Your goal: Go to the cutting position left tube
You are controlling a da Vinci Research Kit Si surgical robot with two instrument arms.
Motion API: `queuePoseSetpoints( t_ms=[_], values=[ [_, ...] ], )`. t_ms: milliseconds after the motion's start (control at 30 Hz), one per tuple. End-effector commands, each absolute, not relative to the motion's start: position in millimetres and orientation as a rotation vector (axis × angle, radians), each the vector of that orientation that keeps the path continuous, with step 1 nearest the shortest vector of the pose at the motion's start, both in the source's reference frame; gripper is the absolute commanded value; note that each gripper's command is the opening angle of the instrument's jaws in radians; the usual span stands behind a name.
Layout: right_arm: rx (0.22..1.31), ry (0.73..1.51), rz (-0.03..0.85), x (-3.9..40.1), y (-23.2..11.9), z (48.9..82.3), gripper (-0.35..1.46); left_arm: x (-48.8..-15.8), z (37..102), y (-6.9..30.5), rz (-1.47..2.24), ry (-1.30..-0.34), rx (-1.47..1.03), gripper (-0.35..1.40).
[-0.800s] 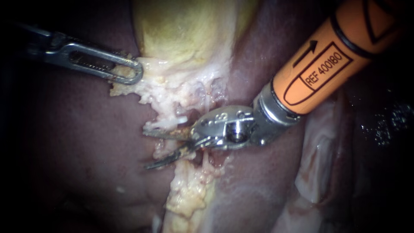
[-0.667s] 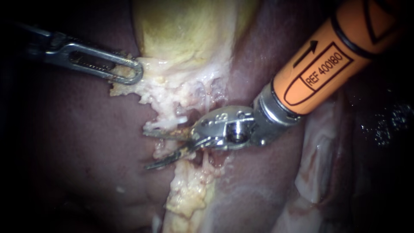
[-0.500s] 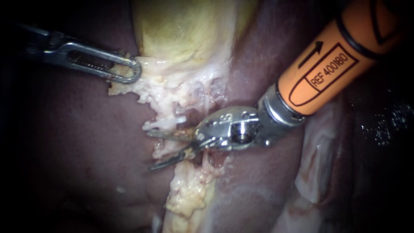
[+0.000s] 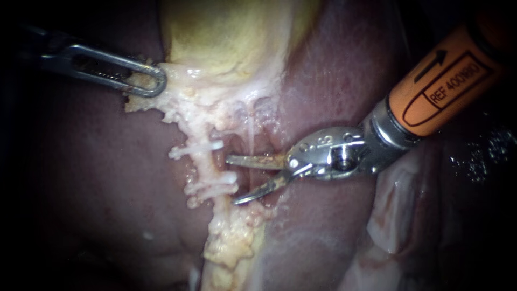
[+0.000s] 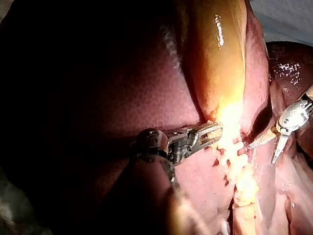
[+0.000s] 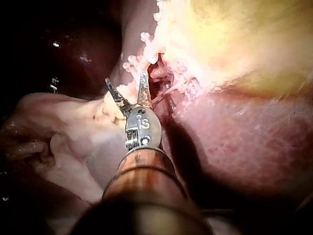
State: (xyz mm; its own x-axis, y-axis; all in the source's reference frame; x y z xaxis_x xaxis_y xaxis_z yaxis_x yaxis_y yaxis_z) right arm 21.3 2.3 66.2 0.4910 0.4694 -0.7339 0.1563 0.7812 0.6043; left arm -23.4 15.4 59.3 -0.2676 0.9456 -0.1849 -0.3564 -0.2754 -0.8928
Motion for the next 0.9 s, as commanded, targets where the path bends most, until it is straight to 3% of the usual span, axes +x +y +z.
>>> queuePoseSetpoints(
  t_ms=[33,467,900],
  values=[
    [0.674,1.062,0.213,21.3,2.4,66.5,1.35,-23.5,59.3,15.4,1.717,-0.935,-0.949,-0.35],
    [0.653,1.075,0.221,23.6,2.3,70.3,1.43,-23.5,59.0,15.2,1.716,-0.933,-0.948,-0.35],
    [0.685,1.125,0.192,25.2,2.3,70.5,1.43,-23.5,59.0,15.2,1.716,-0.933,-0.948,-0.35]
  ],
)
